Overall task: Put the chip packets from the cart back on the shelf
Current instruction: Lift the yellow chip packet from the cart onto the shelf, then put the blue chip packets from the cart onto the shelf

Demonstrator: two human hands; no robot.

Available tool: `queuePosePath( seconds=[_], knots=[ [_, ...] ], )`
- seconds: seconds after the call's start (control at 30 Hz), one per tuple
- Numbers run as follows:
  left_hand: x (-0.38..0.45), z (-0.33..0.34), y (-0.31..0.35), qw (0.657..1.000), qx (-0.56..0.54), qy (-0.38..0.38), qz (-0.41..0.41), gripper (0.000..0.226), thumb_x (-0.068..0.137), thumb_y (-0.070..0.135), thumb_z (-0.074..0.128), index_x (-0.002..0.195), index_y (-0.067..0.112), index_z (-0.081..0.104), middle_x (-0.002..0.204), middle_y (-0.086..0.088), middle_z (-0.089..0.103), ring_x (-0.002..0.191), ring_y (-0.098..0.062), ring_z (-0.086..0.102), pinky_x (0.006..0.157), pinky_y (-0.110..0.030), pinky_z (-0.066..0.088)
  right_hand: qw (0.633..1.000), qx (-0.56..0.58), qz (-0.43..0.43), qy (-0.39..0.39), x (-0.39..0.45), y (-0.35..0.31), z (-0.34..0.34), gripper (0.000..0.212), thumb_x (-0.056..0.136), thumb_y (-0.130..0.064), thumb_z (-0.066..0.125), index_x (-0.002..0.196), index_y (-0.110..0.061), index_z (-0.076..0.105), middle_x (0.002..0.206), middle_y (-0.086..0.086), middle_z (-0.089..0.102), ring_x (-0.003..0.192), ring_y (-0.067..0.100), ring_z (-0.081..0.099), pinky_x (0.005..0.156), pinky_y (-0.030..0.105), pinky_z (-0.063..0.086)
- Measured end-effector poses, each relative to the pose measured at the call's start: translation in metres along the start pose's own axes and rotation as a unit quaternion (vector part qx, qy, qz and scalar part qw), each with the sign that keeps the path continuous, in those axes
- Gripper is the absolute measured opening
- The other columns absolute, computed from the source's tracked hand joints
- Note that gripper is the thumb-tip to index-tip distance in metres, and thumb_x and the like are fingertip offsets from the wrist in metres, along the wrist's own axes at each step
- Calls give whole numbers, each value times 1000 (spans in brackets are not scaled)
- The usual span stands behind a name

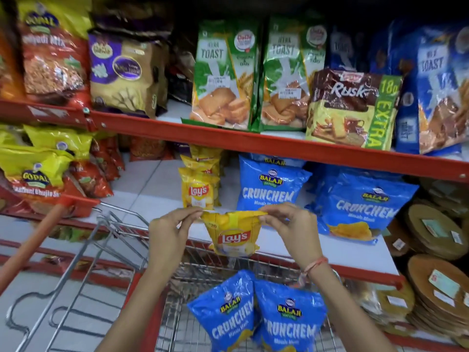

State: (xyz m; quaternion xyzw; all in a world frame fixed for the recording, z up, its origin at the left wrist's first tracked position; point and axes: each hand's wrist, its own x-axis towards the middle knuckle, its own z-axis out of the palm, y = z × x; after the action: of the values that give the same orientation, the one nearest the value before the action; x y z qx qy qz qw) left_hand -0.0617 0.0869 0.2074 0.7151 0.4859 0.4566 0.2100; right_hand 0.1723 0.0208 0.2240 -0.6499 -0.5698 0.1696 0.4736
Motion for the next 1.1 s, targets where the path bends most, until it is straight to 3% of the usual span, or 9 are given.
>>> queuePosePath(
  seconds=[0.17, 0.37, 0.53, 0.67, 0.73, 0.8, 0.9, 1.0, 1.1],
  knots=[
    [41, 0, -17, 999, 33, 9, 13, 11, 80, 16, 68, 88, 19, 75, 81, 0, 77, 76, -6, 62, 62, -10, 45, 1000, -19, -17, -3, 55, -4, 19, 12, 73, -9, 76, 82, -16, 74, 72, -12, 67, 70, -8, 62, 65, 0, 46],
    [58, 13, -49, 997, 79, -3, -17, 8, 79, 16, 69, 85, 15, 75, 76, -8, 78, 56, -10, 61, 59, -11, 37, 997, -53, 20, -45, 94, 21, 65, 13, 75, -7, 74, 87, -12, 74, 81, 10, 76, 72, 15, 67, 64, -4, 43],
    [60, 23, -74, 992, 111, -20, -60, 12, 81, 21, 67, 89, 15, 74, 86, -10, 78, 75, -27, 70, 69, -28, 46, 995, -73, 41, -62, 105, 39, 95, 13, 76, -7, 74, 88, -12, 74, 83, 13, 76, 70, 14, 65, 78, 26, 56],
    [56, 24, -83, 993, 87, -16, -73, 13, 80, 20, 68, 89, 13, 73, 84, -11, 78, 73, -26, 70, 68, -28, 49, 995, -58, 48, -64, 97, 49, 100, 25, 79, -12, 72, 103, -15, 69, 92, 9, 75, 75, 9, 64, 79, 18, 52],
    [45, 24, -89, 994, 49, -11, -102, 12, 79, 19, 69, 90, 13, 72, 87, -10, 77, 77, -22, 70, 73, -31, 53, 996, -34, 53, -58, 86, 55, 99, 32, 79, -12, 71, 111, -17, 64, 97, 7, 72, 82, 10, 66, 81, 24, 56],
    [24, 25, -96, 990, 15, -9, -141, 13, 80, 19, 68, 92, 14, 71, 90, -6, 76, 82, -17, 70, 76, -32, 54, 999, -25, 36, -21, 68, 64, 99, 30, 79, -12, 71, 108, -15, 64, 97, 7, 71, 84, 13, 66, 77, 32, 59],
    [-21, 30, -110, 985, 13, -16, -171, 12, 79, 22, 69, 90, 18, 69, 87, 1, 75, 77, -11, 68, 71, -27, 53, 997, -73, -19, 33, 30, 81, 100, 10, 84, -16, 68, 92, -13, 64, 88, 5, 68, 75, 15, 65, 68, 30, 57],
    [-65, 39, -126, 968, 27, -95, -229, 18, 78, 24, 70, 95, 19, 68, 89, 4, 73, 76, -11, 67, 70, -30, 55, 986, -149, -74, -20, -11, 105, 103, 6, 86, -21, 64, 84, -14, 63, 82, 1, 67, 74, 13, 62, 68, 27, 54],
    [-97, 51, -145, 922, 74, -244, -290, 34, 76, 23, 73, 108, 18, 64, 97, -2, 74, 81, -18, 68, 71, -33, 56, 961, -211, -61, -167, -42, 134, 112, 9, 87, -21, 62, 88, -13, 66, 87, 4, 70, 81, 19, 65, 72, 34, 57]
  ],
)
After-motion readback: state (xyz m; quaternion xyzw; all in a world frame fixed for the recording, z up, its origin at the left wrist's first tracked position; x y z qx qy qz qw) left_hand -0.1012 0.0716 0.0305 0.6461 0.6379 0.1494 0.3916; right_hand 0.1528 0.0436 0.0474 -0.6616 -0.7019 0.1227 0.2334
